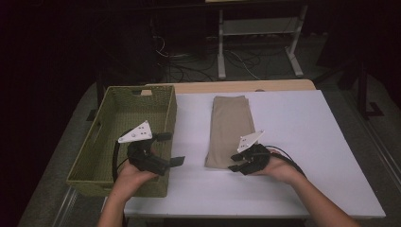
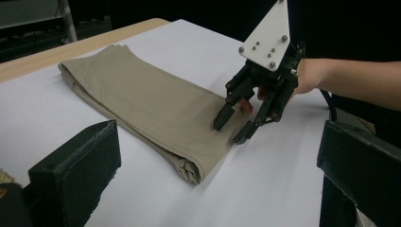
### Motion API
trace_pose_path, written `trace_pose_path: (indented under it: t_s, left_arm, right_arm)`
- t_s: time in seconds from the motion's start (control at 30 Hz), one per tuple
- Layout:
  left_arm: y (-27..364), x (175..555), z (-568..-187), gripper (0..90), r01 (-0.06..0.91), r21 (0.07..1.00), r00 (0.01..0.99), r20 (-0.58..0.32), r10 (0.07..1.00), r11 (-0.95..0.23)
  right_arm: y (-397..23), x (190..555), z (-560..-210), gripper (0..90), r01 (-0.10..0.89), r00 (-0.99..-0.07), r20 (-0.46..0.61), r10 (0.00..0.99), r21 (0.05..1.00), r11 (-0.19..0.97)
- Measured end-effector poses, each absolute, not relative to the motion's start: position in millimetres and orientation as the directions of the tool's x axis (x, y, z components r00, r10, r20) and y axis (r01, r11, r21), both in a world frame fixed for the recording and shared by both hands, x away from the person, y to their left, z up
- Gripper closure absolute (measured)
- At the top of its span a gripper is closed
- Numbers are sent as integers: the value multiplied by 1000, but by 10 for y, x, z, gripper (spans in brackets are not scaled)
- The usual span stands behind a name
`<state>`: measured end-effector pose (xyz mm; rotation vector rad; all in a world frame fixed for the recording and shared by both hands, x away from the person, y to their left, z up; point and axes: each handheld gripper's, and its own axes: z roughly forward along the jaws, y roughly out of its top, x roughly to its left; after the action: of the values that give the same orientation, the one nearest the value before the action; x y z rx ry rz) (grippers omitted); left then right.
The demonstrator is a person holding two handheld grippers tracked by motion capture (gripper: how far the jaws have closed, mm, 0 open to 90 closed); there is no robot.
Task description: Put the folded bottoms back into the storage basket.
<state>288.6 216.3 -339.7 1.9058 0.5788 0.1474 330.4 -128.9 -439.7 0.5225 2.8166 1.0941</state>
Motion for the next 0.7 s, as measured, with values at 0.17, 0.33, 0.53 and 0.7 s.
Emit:
trace_pose_path:
  t_s: [0.17,0.33,0.53,0.7]
  left_arm:
    - [2162,2887,-3397,5,324,899,874,-165,458,-295]
    - [2163,2887,-3397,5,324,899,874,-165,458,-295]
    - [2161,2886,-3397,5,324,899,874,-164,458,-295]
    - [2160,2887,-3398,5,324,899,874,-165,458,-295]
  right_arm:
    - [-1285,3292,-4419,554,270,-940,25,340,664,697]
    - [-1272,3271,-4437,563,228,-945,-27,326,661,715]
    - [-1245,3214,-4454,592,179,-943,-101,318,653,736]
    - [-1249,3200,-4464,622,165,-942,-118,316,656,737]
